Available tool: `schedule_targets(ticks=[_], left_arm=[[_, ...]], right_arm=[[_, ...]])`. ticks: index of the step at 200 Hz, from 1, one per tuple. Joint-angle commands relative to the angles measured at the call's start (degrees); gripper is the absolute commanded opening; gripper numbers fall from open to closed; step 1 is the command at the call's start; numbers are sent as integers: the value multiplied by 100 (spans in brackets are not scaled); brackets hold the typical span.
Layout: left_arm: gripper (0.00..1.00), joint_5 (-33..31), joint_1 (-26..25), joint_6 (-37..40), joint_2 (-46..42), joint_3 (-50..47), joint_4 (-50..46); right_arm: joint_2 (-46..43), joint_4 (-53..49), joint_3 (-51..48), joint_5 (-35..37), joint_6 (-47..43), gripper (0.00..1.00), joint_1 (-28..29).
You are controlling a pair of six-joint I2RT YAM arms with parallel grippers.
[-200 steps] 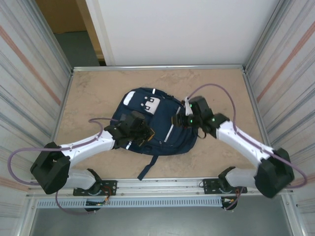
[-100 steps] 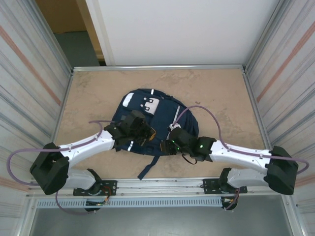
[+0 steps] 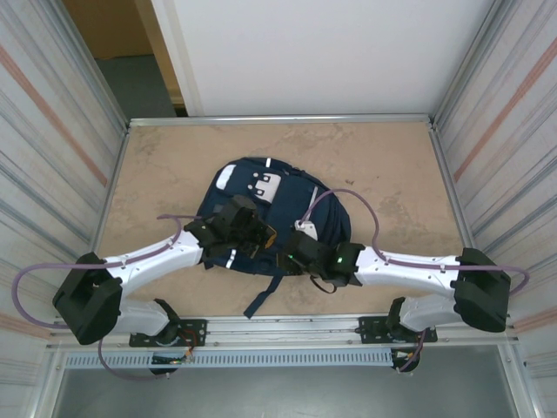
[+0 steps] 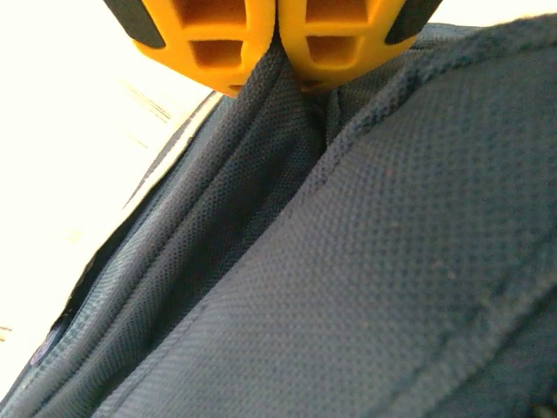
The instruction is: Pack the student bag
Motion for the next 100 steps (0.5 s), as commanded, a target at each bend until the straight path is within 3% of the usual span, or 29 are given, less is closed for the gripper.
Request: schedule_targets(ticks=[1,32,81,100], left_arm=[[0,327,-66,-111,-250,88,315],[0,348,-56,-47,-313,19,332],[0,490,-18,-12,-389,-1,285],[0,494,-3,-48,-406,-45,321]], right_arm=[[149,-163,179,590,781,48,171],[426,-102,180,1069,793,40,157],[578,-513,370,1598,733,43,215],[564,-329,267,1347,502,41,121]])
